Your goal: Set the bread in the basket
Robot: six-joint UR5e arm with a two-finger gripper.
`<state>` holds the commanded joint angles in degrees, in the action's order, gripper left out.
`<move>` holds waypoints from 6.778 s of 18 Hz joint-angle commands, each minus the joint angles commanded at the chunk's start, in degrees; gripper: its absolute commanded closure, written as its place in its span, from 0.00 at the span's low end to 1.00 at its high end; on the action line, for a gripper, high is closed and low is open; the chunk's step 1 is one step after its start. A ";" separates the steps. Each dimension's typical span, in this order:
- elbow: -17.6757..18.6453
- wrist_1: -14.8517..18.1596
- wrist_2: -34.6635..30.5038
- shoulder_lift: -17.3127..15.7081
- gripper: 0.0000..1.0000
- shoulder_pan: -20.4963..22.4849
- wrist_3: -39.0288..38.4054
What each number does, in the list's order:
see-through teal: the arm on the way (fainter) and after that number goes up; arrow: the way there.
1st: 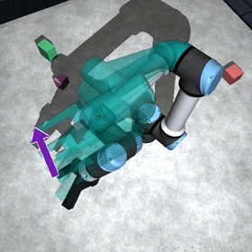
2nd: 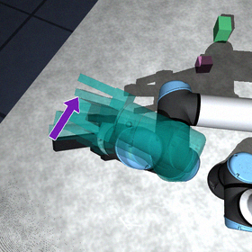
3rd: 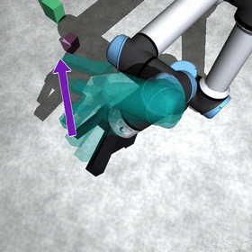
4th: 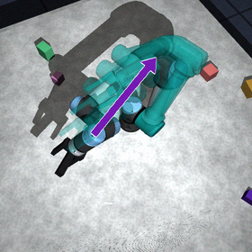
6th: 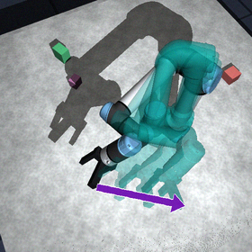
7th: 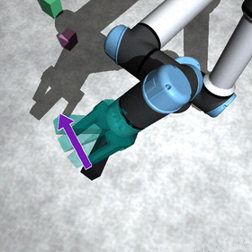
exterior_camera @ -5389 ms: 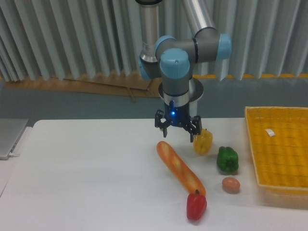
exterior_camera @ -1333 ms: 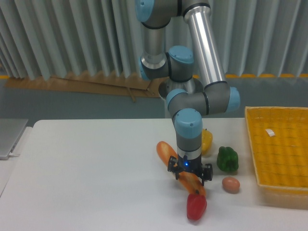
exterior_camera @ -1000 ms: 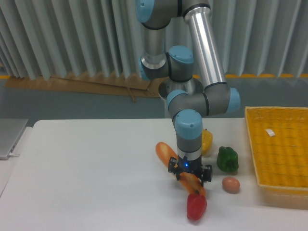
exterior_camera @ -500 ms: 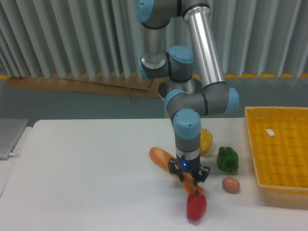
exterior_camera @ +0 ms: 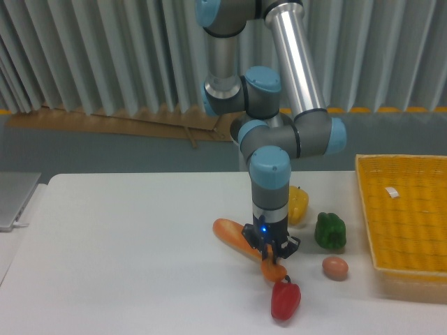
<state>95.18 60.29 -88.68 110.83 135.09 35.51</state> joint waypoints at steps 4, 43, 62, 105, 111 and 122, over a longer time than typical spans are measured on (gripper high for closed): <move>0.09 0.00 0.44 -1.23 0.70 0.09 1.05; -9.40 26.02 3.25 -12.74 0.75 16.78 52.45; -11.95 18.72 -1.05 -6.07 0.76 26.27 78.22; -10.73 13.80 2.29 -4.39 0.00 22.86 77.44; -8.97 14.33 1.58 -7.12 0.00 18.99 72.96; -8.00 16.61 0.44 -10.01 0.00 11.78 61.08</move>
<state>87.19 76.90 -88.24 100.82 146.87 96.59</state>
